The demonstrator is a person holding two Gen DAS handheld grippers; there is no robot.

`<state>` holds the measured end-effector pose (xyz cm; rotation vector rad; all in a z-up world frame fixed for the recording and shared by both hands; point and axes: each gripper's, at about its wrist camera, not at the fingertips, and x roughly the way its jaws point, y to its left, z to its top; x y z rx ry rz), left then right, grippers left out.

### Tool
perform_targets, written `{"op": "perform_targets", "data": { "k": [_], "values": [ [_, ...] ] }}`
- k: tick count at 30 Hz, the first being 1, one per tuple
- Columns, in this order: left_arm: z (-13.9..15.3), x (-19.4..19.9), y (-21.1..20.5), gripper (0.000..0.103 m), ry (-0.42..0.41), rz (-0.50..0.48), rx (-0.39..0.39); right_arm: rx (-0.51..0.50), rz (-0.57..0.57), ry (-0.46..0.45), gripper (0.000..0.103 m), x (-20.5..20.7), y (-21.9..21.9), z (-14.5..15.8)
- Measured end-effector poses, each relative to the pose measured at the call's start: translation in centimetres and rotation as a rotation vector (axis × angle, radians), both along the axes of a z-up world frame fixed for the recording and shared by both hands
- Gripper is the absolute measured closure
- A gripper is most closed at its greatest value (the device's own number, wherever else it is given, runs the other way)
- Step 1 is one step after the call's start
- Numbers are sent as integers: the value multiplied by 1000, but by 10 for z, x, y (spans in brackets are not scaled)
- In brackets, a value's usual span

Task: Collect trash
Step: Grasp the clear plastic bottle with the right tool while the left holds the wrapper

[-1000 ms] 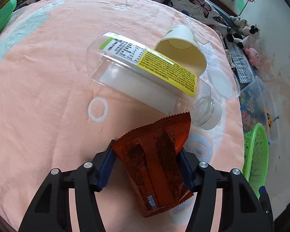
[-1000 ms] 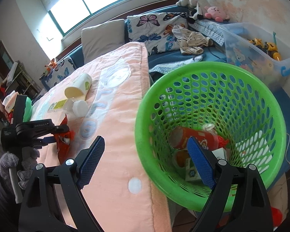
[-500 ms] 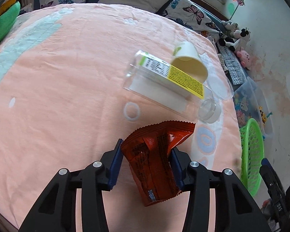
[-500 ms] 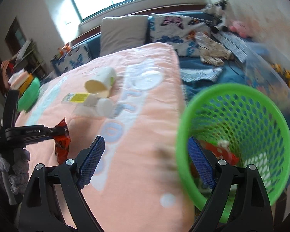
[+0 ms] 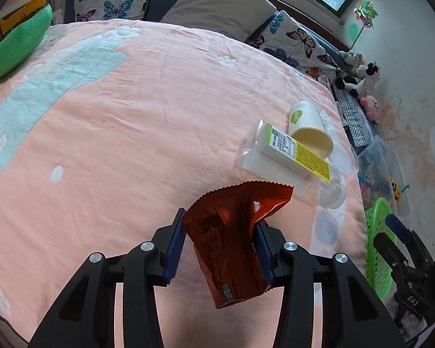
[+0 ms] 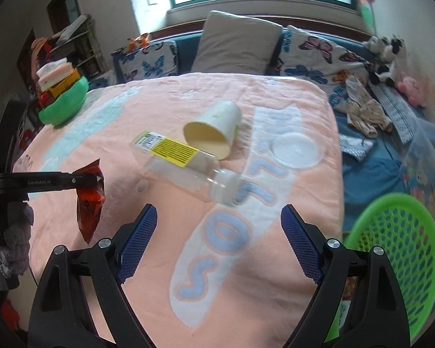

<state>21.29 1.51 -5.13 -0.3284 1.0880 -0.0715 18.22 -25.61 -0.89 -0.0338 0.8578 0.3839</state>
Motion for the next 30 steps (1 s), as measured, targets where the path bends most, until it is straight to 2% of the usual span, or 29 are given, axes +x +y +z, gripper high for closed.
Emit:
{"op": "perform_targets", "data": {
  "k": [7, 17, 24, 30],
  "values": [
    [7, 0, 19, 60, -23, 8, 10, -74, 174, -13, 17, 27, 50, -2],
    [9, 8, 33, 60, -37, 12, 28, -210, 392, 5, 24, 72, 108, -21],
    [6, 13, 39, 60, -32, 11, 31, -283, 490, 24, 25, 90, 130, -38],
    [4, 15, 40, 60, -30, 8, 29, -336, 530, 49, 25, 100, 139, -56]
  ]
}}
